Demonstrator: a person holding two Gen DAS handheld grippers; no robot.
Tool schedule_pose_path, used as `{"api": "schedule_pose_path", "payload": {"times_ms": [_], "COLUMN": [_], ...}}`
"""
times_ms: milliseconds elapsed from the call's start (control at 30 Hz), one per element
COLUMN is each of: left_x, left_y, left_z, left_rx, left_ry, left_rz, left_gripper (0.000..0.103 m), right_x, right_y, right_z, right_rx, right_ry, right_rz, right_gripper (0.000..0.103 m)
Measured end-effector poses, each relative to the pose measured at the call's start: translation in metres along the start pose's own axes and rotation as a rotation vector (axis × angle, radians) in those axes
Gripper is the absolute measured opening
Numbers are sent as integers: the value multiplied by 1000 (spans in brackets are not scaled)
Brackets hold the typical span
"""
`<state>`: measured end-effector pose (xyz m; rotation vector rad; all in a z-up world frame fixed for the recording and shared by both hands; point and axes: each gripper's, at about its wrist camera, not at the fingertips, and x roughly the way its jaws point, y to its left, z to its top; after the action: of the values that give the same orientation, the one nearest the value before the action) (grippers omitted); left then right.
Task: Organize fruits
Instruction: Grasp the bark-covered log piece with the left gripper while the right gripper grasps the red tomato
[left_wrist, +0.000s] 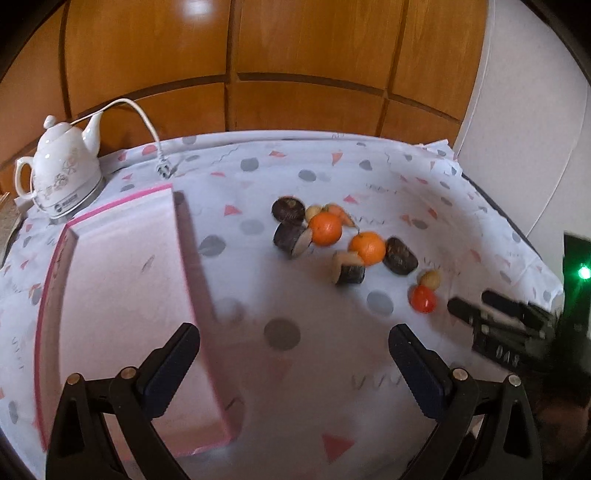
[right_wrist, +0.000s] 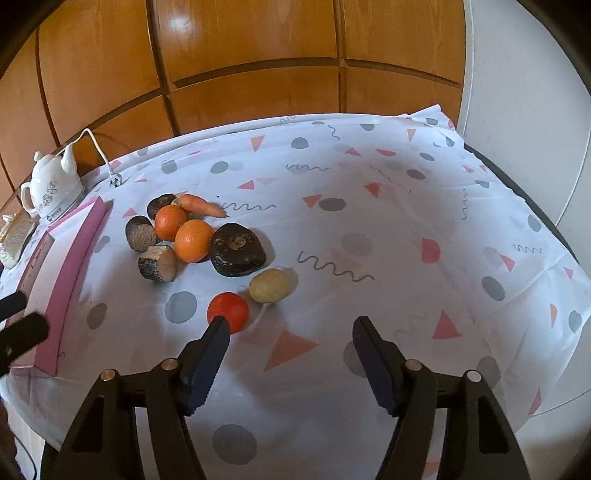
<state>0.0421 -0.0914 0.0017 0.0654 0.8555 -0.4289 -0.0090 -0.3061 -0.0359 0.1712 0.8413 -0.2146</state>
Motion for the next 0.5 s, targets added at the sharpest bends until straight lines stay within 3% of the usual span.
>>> {"api": "schedule_pose_path", "payload": {"times_ms": [233, 400, 500], "left_x": [36, 72, 86], "left_y": [-26, -36, -39], "left_z": [31, 40, 42], "left_rx": [68, 88, 96], "left_ry": [7, 61, 75], "left_rz": [-47, -92, -103], "left_gripper": [98, 77, 72], "right_x": [-1, 1, 2], "right_y": [-8, -2, 0], "right_z": [-1, -6, -7], "right_rx": [15, 6, -5], "right_ry": [6, 21, 22], "right_rz": [50, 106, 118], "right_gripper": [62, 56, 56]}}
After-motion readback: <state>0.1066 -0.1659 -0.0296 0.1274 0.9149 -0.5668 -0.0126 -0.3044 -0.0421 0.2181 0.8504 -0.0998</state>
